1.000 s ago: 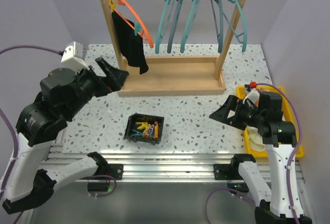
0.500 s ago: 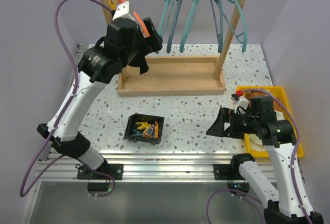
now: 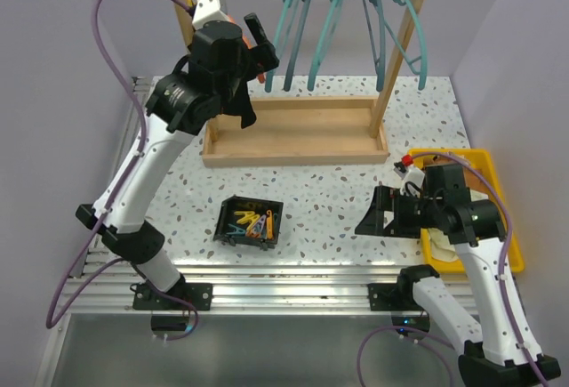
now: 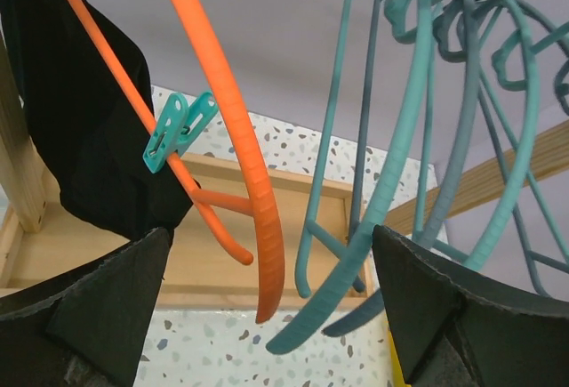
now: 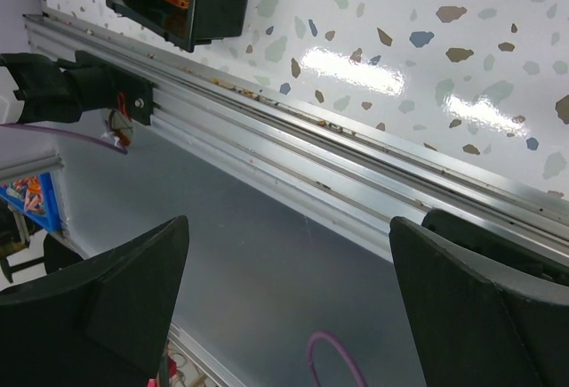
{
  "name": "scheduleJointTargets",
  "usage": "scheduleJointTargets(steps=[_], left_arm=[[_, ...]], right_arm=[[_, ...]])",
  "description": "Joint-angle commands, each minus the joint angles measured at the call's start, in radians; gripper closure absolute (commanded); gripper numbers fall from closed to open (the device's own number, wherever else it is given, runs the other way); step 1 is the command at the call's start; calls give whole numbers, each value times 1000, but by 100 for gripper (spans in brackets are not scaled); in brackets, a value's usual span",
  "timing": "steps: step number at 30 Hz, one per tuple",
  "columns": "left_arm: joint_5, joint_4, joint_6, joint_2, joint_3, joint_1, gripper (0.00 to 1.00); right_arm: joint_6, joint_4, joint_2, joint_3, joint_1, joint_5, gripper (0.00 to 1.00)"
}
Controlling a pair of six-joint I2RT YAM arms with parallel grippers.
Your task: Remove the underwear clipped to the hanger
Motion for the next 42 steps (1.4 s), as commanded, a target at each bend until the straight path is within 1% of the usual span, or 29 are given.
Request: scheduleJointTargets(steps=[1, 3, 5, 6, 11, 12, 17, 20, 21, 23, 24, 25, 28, 29, 30, 32, 33, 34, 37, 40, 41, 42], left_arm=[[-47, -3, 26, 48, 39, 18, 0], [-54, -23, 23, 51, 34, 27, 1], [-55, -34, 22, 52, 30, 44, 4], [-57, -42, 28, 49, 30, 53, 7], [-54, -50, 36, 0, 8, 70, 18], [-49, -37, 42, -30, -3, 70, 22], [-31, -13, 103, -106, -79, 75, 30], [-3, -26, 157, -123, -89, 86, 42], [5, -39, 169, -126, -89, 89, 51], [35, -43, 213, -135, -99, 99, 57], [43, -46, 229, -136, -104, 109, 61], [60, -48, 258, -136, -110, 115, 63], [112, -62, 299, -121, -109, 148, 64], [123, -66, 309, -117, -107, 155, 61], [132, -72, 328, -106, -104, 165, 56], [138, -79, 348, -97, -99, 173, 52], [144, -80, 374, -87, -93, 181, 48], [156, -86, 385, -83, -83, 182, 47], [164, -111, 416, -63, -47, 185, 47], [149, -106, 437, -77, -64, 184, 47], [143, -106, 444, -81, -69, 184, 48], [135, -106, 456, -89, -78, 185, 53]], right_arm=[[-22, 10, 9, 7, 8, 14, 2], [-22, 11, 11, 7, 8, 16, 4], [-24, 13, 11, 6, 9, 14, 4], [-22, 11, 12, 6, 8, 14, 5], [-24, 13, 17, 4, 8, 20, 8], [-24, 13, 17, 3, 8, 22, 9], [-22, 14, 21, 4, 9, 19, 19], [-19, 14, 28, 7, 9, 17, 22], [-19, 13, 28, 9, 8, 17, 23], [-16, 13, 29, 7, 9, 17, 24], [-16, 14, 29, 7, 8, 17, 25], [-14, 14, 29, 6, 8, 17, 25], [-10, 16, 31, 9, 8, 17, 25], [-11, 15, 32, 12, 8, 20, 25], [-11, 13, 32, 13, 9, 20, 25], [-10, 8, 32, 19, 8, 20, 25], [-11, 7, 31, 19, 9, 25, 25], [-10, 4, 28, 21, 8, 26, 25], [-10, 2, 26, 16, 8, 28, 25], [-5, 7, 28, 15, 9, 25, 26], [-5, 8, 29, 15, 9, 25, 26], [-4, 11, 29, 15, 9, 22, 26]])
